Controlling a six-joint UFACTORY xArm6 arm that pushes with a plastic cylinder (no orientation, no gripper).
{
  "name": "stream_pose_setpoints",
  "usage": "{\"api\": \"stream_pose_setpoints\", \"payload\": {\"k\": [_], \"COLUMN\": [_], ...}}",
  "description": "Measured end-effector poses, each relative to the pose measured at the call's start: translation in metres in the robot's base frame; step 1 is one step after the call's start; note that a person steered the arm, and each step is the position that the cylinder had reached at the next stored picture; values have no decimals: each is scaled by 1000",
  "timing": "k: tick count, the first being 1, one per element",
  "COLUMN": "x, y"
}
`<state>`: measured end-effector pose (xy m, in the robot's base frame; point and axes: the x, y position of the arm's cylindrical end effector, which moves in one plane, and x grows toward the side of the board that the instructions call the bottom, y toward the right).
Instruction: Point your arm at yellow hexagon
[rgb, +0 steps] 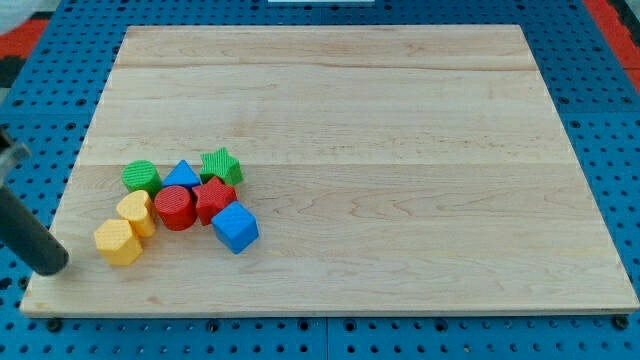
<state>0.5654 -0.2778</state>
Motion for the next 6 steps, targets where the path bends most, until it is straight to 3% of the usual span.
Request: {"api": "stream_pose_setpoints", "payload": {"k": [2, 3, 4, 5, 6], "x": [-6, -3, 46, 45, 11], "y": [91, 93, 95, 131, 146]}}
